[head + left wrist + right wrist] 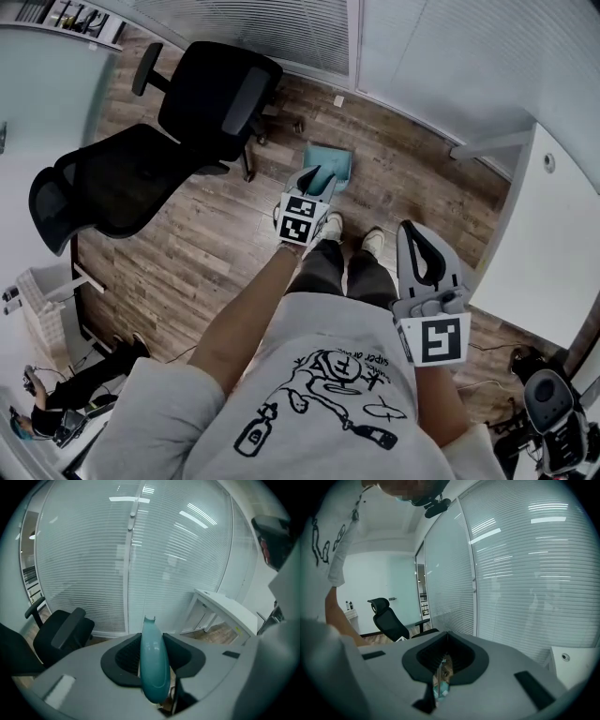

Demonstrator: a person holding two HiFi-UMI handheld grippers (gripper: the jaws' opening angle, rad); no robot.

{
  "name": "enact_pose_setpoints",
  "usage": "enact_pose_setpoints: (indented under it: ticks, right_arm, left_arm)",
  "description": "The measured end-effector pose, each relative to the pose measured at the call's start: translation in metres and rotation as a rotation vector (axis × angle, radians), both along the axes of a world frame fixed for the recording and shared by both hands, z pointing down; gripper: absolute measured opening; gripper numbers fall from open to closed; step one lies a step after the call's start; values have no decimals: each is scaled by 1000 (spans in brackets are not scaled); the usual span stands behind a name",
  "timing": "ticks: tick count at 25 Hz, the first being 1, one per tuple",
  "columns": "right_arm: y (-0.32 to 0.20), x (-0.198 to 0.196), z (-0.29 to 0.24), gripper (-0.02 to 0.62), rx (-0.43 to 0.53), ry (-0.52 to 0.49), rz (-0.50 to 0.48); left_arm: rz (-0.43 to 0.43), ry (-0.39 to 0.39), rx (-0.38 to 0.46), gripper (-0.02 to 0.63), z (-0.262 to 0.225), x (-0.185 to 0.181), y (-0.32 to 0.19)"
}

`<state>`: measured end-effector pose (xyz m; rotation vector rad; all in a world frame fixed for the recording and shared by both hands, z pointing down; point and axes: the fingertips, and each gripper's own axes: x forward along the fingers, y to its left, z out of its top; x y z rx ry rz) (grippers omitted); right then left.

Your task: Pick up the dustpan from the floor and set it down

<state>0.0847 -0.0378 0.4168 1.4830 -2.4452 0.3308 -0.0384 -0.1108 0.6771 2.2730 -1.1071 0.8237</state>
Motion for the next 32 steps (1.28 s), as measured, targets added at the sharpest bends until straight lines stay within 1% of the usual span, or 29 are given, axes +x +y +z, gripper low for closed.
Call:
enact_pose_setpoints:
  ticks: [4,13,21,27,32]
  right_arm:
    - [2,0,-4,3,11,-4,-1]
    - [3,-3,-22,3,34,-19,-4]
    - [5,1,-44,3,66,-24,8]
    - [2,8,-66,3,106,-22,25]
    - [-1,16,-85,3,134,-26,42]
  left_arm:
    - [-33,65,50,133,-43,0,6]
    - [-58,178,194,133,-149,-3,18]
    - [-43,274,323,133,-236,4,23]
    - [-33,336,412,132,-290,13,19]
    - [-21,365,454,132,-322,18,16]
